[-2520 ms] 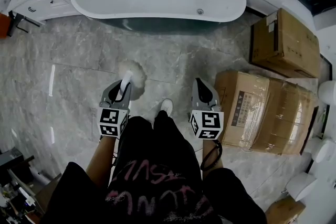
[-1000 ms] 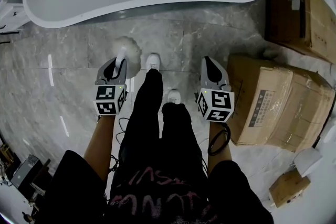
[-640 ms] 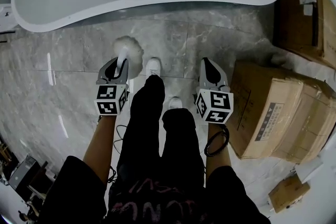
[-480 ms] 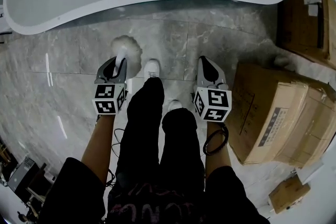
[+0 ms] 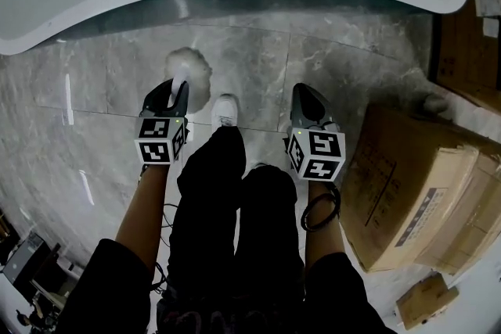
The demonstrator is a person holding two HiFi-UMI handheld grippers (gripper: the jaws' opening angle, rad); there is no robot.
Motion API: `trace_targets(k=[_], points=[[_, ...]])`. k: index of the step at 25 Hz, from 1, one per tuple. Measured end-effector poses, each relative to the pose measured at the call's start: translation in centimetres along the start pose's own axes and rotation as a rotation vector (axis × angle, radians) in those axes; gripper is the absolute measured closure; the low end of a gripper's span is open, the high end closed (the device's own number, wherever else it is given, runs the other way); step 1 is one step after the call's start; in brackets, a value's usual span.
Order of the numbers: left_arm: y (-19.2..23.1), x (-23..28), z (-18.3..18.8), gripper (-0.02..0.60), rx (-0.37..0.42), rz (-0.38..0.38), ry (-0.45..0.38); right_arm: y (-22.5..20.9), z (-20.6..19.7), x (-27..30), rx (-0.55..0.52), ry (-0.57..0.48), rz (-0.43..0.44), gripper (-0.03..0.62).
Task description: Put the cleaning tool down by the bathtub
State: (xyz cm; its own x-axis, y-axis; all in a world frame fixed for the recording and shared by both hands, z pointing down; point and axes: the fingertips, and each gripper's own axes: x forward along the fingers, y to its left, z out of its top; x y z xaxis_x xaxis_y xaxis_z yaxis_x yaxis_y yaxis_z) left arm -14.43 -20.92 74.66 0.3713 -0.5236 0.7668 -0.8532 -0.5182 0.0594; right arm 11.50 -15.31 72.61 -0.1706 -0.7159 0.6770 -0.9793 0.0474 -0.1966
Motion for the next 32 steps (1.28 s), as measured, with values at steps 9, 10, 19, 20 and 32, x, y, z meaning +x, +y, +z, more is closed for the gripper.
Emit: trace_targets(k=[9, 10, 19, 20, 32], points=[[1.0, 6.9, -4.3, 0.493, 0.017, -0.012, 0.005, -1.0, -4.6, 6.5, -0.005, -0.004, 0.019, 0.571], [1.1, 7.6, -4.7, 0.492, 0.021, -0.01, 0.004, -1.0, -5.2, 7.2, -0.004, -0.002, 0.022, 0.571], [1.4, 14.5, -8.8, 0.494, 0.051, -0.017, 0.026, -2.5, -10.6, 12.5, -0.002, 0.038, 0.042, 0.571], [1.3, 15.3, -9.1, 0.494, 0.055, -0.023, 0.029, -2.7, -11.1, 13.0, -0.002, 0.039, 0.043, 0.571], [2.4, 21.5, -12.6, 0.494, 0.088, -0.026, 0.089, -3.7, -15.9, 19.4, 0.024, 0.095, 0.067, 0.571]])
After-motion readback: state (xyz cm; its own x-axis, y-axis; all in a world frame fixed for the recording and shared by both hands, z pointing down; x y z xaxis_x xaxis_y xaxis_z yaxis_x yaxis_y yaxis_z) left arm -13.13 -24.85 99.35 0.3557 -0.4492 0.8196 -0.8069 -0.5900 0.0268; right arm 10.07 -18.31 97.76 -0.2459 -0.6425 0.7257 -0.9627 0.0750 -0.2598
